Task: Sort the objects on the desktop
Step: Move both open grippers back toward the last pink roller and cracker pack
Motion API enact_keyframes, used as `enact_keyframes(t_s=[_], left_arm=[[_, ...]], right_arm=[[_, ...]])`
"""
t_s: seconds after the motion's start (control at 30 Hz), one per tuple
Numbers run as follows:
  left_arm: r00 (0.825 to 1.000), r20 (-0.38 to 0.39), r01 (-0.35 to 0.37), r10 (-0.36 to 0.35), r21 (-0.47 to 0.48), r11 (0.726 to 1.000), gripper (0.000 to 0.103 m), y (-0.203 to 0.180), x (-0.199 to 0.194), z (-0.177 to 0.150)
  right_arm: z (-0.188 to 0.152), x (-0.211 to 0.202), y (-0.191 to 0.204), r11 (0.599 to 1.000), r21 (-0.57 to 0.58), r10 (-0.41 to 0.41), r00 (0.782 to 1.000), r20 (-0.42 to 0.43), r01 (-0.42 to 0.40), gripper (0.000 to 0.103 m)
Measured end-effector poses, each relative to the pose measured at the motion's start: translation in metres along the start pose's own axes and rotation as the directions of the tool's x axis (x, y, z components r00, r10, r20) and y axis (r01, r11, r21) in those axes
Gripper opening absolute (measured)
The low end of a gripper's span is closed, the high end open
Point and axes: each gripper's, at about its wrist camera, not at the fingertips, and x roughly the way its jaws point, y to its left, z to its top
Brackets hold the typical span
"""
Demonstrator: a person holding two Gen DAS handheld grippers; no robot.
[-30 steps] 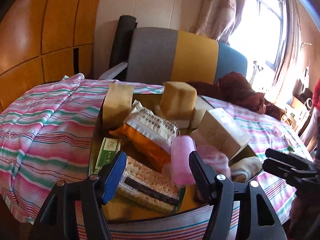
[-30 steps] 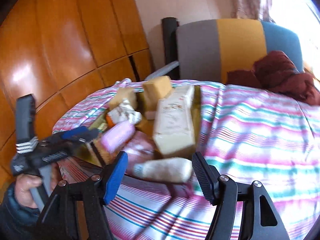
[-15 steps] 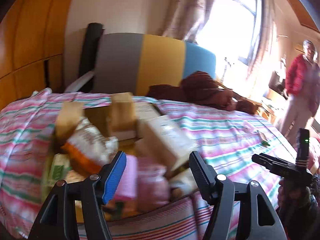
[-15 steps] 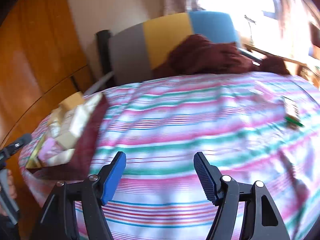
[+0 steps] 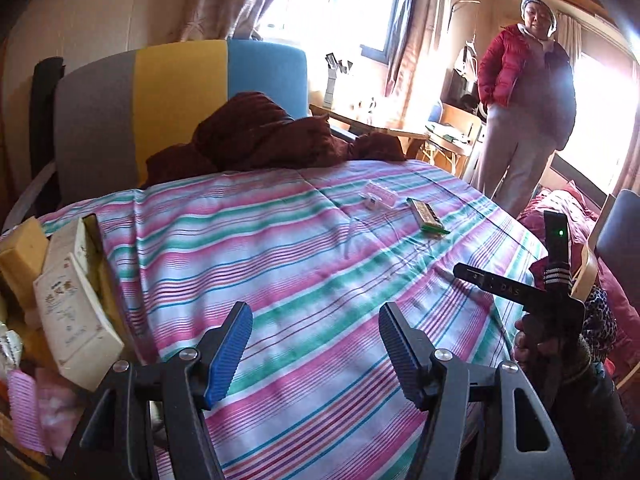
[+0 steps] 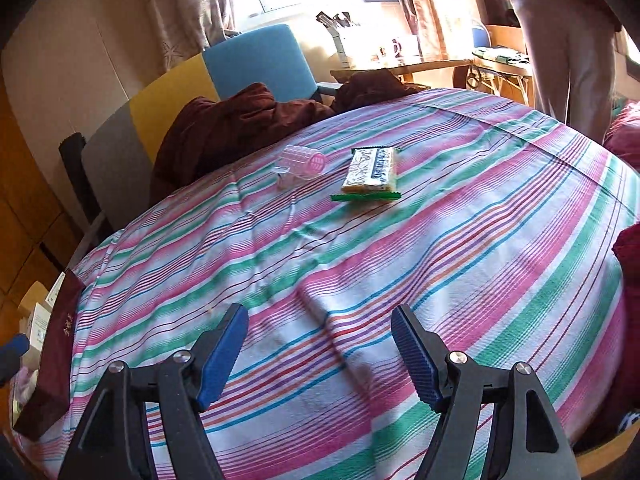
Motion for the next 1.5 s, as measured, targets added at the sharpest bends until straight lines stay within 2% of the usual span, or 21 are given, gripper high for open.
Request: enact_keyframes(t_s=[0.23, 0.43, 0.6, 0.73, 0.97, 1.07, 1.33, 1.5], left_arm=[[0.997, -0.076, -0.031, 0.033, 0.016, 0.999, 0.068, -0.015, 0.042, 0.007], [0.993, -0.101, -0.059, 0.058, -0.008, 0.998, 0.069, -0.017, 0.071, 0.026], [0.992, -0.106, -0.059, 0.061, 0.022, 0.998, 0.07, -0.031, 0.1, 0.046], [0.993, -0.111, -0.037, 0.043, 0.053, 0.998, 0.07, -0.045, 0.126, 0.066], [0.991, -0.128, 0.037, -0.024, 0.098, 0.994, 0.082, -0.068, 0.172, 0.105], [0.99, -0.131, 0.061, -0.043, 0.137, 0.989, 0.083, -0.079, 0.193, 0.12], [0.982, -0.17, 0.123, -0.078, 0.27, 0.955, 0.083, -0.111, 0.253, 0.15], [0.98, -0.191, 0.122, -0.059, 0.338, 0.933, 0.084, -0.118, 0.284, 0.157]], right_arm=[[0.006, 0.011, -0.005, 1.0, 0.023, -0.01, 1.0, -0.016, 0.011, 0.078], [0.018, 0.019, 0.0, 0.999, 0.005, -0.034, 0.999, 0.001, 0.034, 0.081], [0.027, 0.028, -0.002, 0.999, 0.022, -0.044, 0.999, 0.0, 0.044, 0.081], [0.034, 0.035, -0.006, 0.998, 0.038, -0.048, 0.999, 0.003, 0.048, 0.081], [0.039, 0.048, -0.014, 0.996, 0.074, -0.043, 0.999, -0.002, 0.043, 0.082], [0.038, 0.049, -0.014, 0.997, 0.077, -0.028, 1.0, 0.003, 0.028, 0.082], [0.036, 0.05, -0.018, 0.996, 0.092, 0.01, 1.0, 0.024, -0.012, 0.088], [0.035, 0.051, -0.02, 0.993, 0.106, 0.044, 0.998, 0.036, -0.047, 0.091]])
